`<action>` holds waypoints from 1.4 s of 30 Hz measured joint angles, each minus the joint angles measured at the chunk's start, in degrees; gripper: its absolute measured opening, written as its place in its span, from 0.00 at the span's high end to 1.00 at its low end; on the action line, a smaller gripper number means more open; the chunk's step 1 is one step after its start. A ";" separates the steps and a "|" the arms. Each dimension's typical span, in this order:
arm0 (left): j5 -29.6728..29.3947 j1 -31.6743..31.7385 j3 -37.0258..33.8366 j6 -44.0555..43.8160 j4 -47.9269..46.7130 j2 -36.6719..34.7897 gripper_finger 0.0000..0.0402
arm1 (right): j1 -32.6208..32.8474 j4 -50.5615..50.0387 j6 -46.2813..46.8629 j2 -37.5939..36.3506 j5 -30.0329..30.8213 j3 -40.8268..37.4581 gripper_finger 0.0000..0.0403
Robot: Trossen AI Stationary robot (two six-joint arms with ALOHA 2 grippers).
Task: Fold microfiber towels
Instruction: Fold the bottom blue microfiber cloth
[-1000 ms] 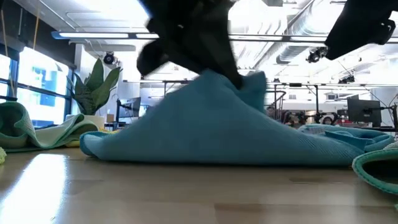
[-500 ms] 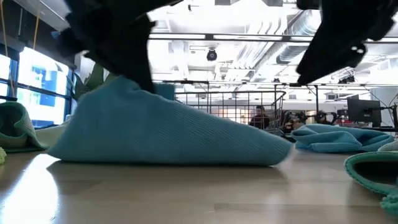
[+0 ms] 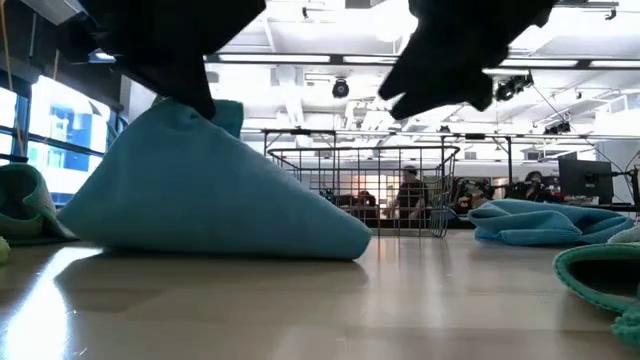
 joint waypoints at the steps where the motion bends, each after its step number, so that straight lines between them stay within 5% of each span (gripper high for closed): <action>1: 0.06 0.26 0.00 -0.01 -1.60 0.00 1.00 | -0.64 0.68 -0.64 0.00 -0.07 0.00 0.59; 16: 13.75 1.57 -8.25 -0.56 -3.87 0.09 1.00 | -8.21 8.78 -1.84 1.27 -4.98 0.02 0.59; 30: 18.42 1.08 -12.90 0.04 -1.41 0.09 1.00 | -8.56 38.00 -0.89 19.84 -10.14 0.39 0.59; 42: 18.65 1.19 -14.45 0.02 -1.22 0.09 1.00 | -9.22 39.78 -7.13 31.18 -12.34 9.80 0.59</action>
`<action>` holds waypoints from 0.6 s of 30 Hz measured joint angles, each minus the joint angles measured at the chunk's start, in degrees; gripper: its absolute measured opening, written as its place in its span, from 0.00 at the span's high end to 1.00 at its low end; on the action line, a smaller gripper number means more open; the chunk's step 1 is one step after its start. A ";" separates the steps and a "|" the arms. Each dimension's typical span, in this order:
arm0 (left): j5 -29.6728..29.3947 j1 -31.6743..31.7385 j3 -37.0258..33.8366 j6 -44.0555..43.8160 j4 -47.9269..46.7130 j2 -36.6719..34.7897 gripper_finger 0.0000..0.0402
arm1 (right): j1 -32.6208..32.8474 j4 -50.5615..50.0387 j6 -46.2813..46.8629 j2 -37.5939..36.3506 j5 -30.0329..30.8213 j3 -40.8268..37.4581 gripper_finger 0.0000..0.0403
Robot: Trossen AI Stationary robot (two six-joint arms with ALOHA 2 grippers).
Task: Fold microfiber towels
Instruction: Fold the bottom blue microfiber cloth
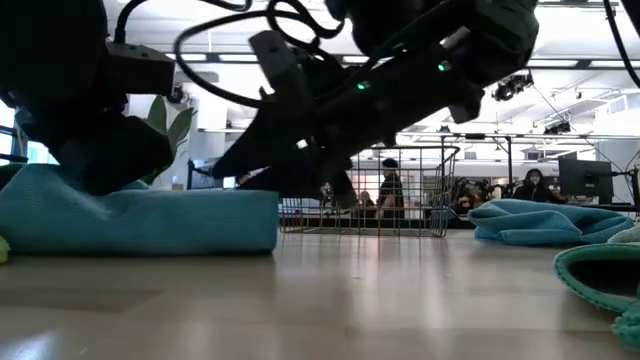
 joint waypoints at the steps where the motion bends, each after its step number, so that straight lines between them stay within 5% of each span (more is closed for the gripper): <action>1: 0.01 -0.06 0.02 0.00 0.02 0.00 1.00 | -0.04 -0.47 -1.34 0.30 0.02 0.58 0.59; 8: -0.67 -0.36 0.07 0.94 0.60 0.00 0.99 | -0.26 -3.73 -7.85 1.03 3.49 1.65 0.59; 18: 5.18 0.28 0.13 19.79 10.08 -5.06 0.82 | -0.35 -5.18 -7.88 1.03 2.64 1.68 0.59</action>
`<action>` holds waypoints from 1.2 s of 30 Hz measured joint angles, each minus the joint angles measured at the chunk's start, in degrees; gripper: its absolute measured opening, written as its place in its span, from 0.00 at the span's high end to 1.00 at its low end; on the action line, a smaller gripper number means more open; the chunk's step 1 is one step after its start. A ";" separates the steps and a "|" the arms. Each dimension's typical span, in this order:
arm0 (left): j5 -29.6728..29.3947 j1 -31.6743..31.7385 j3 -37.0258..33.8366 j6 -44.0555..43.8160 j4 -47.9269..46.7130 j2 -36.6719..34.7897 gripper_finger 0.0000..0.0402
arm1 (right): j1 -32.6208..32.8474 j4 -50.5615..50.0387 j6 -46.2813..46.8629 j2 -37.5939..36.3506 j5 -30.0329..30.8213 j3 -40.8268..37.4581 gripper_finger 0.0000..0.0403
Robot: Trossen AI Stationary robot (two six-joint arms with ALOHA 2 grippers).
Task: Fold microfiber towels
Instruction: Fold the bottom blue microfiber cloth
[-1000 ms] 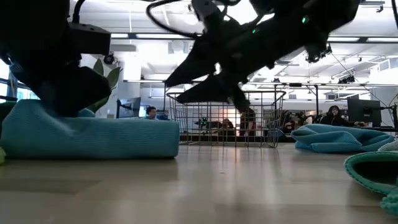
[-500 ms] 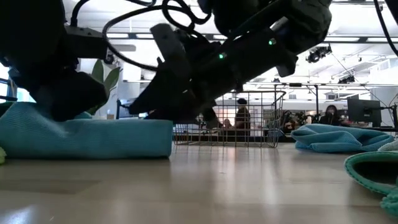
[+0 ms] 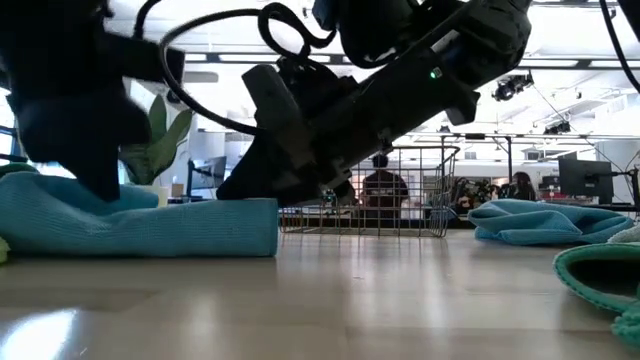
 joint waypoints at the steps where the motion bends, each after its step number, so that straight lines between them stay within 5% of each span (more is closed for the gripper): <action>1: 0.48 0.18 0.00 2.06 0.32 -1.01 0.80 | 0.00 -0.34 0.00 0.00 -0.07 0.00 0.59; 9: 6.45 2.52 -0.02 17.78 1.32 -11.83 0.70 | -0.38 -3.01 -0.92 -0.02 0.00 -0.02 0.59; 15: 10.69 1.07 -0.02 20.19 5.95 -20.24 0.72 | -1.40 -3.99 -4.47 0.13 0.24 -0.02 0.59; 27: 6.35 -4.00 -0.02 19.23 14.18 -24.69 0.74 | -1.77 -17.08 -4.95 -1.08 -0.86 0.27 0.59; 36: 4.02 -5.29 -0.02 21.28 15.30 -24.67 0.74 | 1.71 -38.21 -2.33 -9.17 -3.57 -0.17 0.59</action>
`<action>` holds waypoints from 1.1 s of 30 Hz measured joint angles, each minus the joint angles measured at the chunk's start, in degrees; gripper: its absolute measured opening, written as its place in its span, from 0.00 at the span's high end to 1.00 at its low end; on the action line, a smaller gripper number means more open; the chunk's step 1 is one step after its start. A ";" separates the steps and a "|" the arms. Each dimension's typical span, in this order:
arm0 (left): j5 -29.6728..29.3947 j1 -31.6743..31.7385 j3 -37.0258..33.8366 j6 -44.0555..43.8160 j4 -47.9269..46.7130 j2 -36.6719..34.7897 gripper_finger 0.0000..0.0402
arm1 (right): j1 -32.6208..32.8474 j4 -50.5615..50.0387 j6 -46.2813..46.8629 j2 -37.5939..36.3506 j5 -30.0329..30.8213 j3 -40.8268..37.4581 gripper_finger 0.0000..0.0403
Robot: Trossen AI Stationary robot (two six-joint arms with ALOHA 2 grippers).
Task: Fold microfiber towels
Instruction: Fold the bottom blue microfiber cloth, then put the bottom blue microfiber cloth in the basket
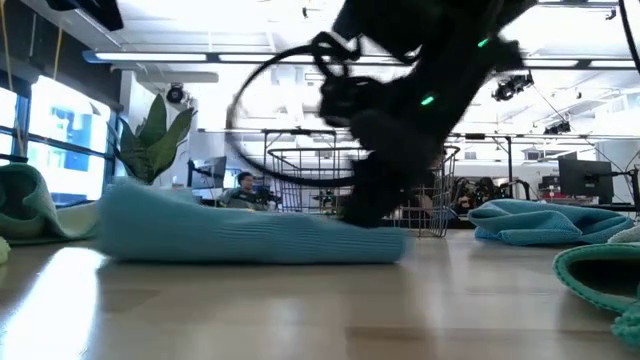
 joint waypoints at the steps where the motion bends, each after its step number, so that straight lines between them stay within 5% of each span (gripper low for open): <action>1: 0.97 0.00 0.00 0.49 0.02 0.00 0.74 | 0.21 -2.75 1.07 -1.26 -0.06 0.00 0.59; 7: 2.18 0.26 -0.03 1.00 1.74 0.63 0.74 | 1.05 -18.22 10.97 -9.51 0.26 0.00 0.59; 15: 0.81 0.39 -6.03 5.37 15.82 0.55 0.74 | 3.63 -20.63 27.22 -18.83 0.37 0.02 0.59; 23: -1.70 2.23 -17.63 5.51 32.73 0.59 0.74 | 11.37 -20.48 44.60 -18.90 3.35 0.09 0.59; 29: 1.33 5.11 -24.04 8.14 45.15 0.59 0.74 | 18.43 -19.46 59.54 -18.50 11.13 -0.15 0.59; 33: 3.69 8.06 -26.55 12.90 49.36 0.59 0.74 | 20.21 -14.71 68.02 -16.27 11.23 -2.18 0.59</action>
